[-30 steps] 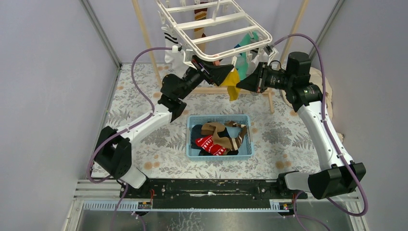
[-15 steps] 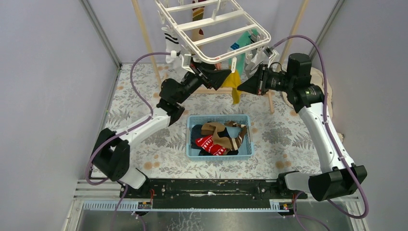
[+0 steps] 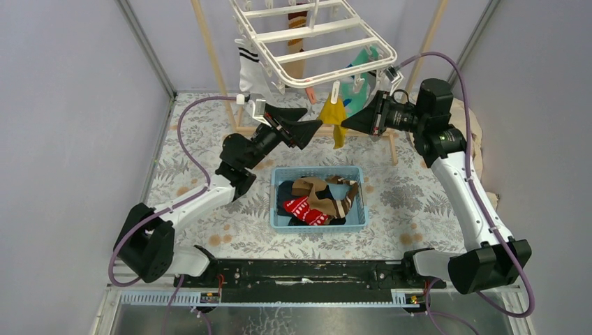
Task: Remove the socks clipped to the hanger
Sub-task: Remove the sock from the hanger.
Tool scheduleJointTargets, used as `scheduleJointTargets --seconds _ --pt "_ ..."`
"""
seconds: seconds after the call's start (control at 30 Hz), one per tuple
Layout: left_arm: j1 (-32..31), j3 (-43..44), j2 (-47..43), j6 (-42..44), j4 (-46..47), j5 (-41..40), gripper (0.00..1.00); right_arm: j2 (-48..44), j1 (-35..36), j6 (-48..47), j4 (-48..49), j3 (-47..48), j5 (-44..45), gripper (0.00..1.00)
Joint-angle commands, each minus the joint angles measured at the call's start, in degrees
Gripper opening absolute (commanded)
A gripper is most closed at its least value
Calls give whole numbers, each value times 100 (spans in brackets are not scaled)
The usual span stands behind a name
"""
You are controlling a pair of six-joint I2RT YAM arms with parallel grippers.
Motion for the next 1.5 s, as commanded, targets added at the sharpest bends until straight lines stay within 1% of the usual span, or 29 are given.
scheduleJointTargets --seconds 0.0,0.23,0.47,0.53,0.6,0.7,0.77,0.8,0.83,0.97,1.0,1.07,1.1,1.2,1.23,1.3,1.4,1.47 --pt "-36 -5 88 26 470 13 89 -10 -6 584 856 -29 -370 5" --pt "-48 391 499 -72 607 202 89 109 142 716 984 33 -393 5" --pt "-54 432 532 -266 841 366 89 214 309 672 934 79 -271 4" --pt "-54 429 541 -316 895 411 87 232 352 658 936 75 -234 4" --pt "-54 427 551 -348 918 476 78 240 380 648 934 76 -216 4" --pt "-54 455 563 -446 953 624 58 244 411 633 910 85 -185 4" --pt "-54 519 572 -489 914 731 44 244 433 599 888 85 -172 4" --pt "-42 560 577 -514 878 796 33 237 435 577 868 85 -157 4" --pt "-37 596 576 -541 827 856 28 229 437 545 844 85 -139 4" --pt "91 786 664 -860 691 1278 14 190 462 433 729 92 -83 7" --pt "151 858 696 -1016 671 1435 12 172 456 404 700 86 -68 9" --pt "293 1035 803 -1343 555 1809 9 136 460 329 648 72 -13 15" --pt "362 1113 845 -1499 517 1993 7 104 458 306 640 56 22 21" --pt "554 1234 869 -1864 450 2426 7 13 458 169 593 18 162 39" --pt "607 1232 838 -1934 442 2541 7 -24 454 134 611 -3 200 43" --pt "726 1229 762 -2022 336 2687 7 -121 455 69 666 -47 248 50" --pt "867 1311 747 -2212 264 2986 9 -273 455 36 855 -162 418 55" --pt "917 1387 795 -2422 329 3189 9 -408 459 96 1300 -351 533 57"
